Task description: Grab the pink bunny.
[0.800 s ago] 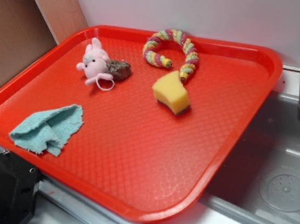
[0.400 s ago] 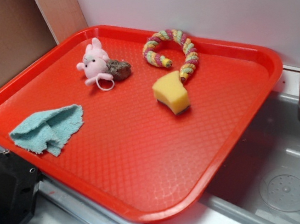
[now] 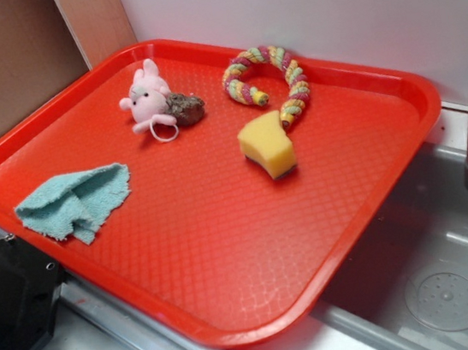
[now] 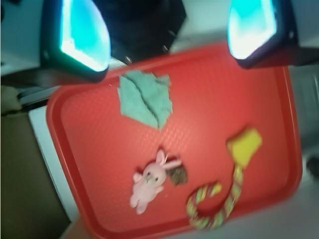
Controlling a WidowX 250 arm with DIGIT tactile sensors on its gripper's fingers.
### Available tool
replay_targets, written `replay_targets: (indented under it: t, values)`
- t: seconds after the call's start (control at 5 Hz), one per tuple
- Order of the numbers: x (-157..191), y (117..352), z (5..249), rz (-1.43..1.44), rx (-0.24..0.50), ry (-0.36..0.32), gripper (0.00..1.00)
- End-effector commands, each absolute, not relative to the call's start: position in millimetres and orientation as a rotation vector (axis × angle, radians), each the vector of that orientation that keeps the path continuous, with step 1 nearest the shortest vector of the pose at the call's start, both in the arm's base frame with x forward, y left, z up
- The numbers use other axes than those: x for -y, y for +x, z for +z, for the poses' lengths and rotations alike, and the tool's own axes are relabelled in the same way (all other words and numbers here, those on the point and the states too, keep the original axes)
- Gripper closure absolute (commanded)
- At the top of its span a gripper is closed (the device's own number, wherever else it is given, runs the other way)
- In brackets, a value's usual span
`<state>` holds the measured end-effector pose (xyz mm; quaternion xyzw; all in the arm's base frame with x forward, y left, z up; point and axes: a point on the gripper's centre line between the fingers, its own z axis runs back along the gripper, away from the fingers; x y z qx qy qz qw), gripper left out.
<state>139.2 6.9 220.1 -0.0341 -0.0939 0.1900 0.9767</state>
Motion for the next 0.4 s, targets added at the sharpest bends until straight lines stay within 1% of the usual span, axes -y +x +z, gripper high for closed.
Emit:
replay_targets:
  t: [0.0,0.2]
  values:
    - [-44,175,188,0.772,0.339,-0.055,0.00]
    - [-58,193,168,0.877,0.392,-0.033,0.00]
